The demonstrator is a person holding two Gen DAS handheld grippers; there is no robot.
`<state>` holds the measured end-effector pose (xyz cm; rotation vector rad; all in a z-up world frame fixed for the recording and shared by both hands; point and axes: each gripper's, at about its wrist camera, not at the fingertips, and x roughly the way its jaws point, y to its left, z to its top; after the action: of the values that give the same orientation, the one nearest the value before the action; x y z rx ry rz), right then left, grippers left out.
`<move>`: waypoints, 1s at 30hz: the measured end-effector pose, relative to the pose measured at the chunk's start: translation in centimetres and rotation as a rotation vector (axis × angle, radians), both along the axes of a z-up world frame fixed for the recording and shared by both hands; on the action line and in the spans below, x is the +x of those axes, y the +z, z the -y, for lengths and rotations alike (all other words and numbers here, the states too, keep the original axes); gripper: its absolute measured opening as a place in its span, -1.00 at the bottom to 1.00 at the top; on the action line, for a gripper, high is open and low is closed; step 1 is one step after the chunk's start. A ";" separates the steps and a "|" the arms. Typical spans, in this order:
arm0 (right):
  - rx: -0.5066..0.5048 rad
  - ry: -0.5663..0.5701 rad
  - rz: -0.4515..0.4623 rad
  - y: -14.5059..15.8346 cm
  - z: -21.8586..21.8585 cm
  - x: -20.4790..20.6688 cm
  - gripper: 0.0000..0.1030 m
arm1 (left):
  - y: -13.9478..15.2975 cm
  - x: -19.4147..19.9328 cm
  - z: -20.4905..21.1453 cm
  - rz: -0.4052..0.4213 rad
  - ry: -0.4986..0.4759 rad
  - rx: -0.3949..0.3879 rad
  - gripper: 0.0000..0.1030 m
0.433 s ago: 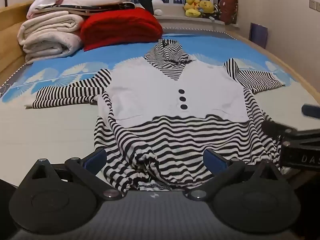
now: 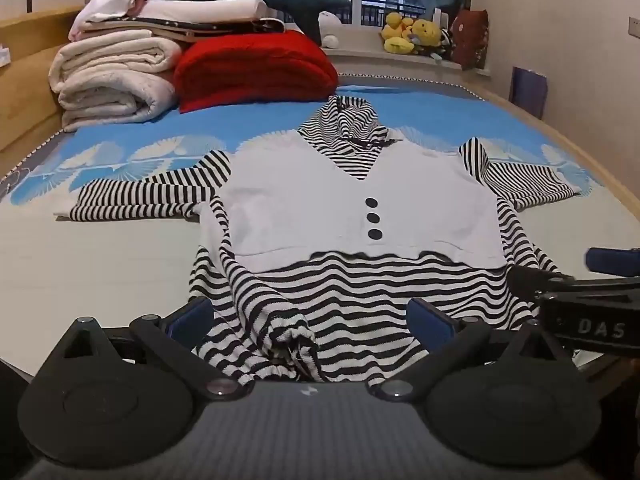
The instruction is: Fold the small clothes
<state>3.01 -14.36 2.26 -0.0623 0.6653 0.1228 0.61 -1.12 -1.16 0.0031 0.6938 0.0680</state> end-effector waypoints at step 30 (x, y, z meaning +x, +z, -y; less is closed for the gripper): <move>-0.046 0.037 0.005 -0.2 -0.3 -0.1 0.27 | -0.4 0.8 0.4 -0.059 -0.060 -0.015 0.99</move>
<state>2.91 -14.05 2.11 -0.1192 0.6620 0.1425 1.45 -1.54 -1.55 0.0115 0.7524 0.0045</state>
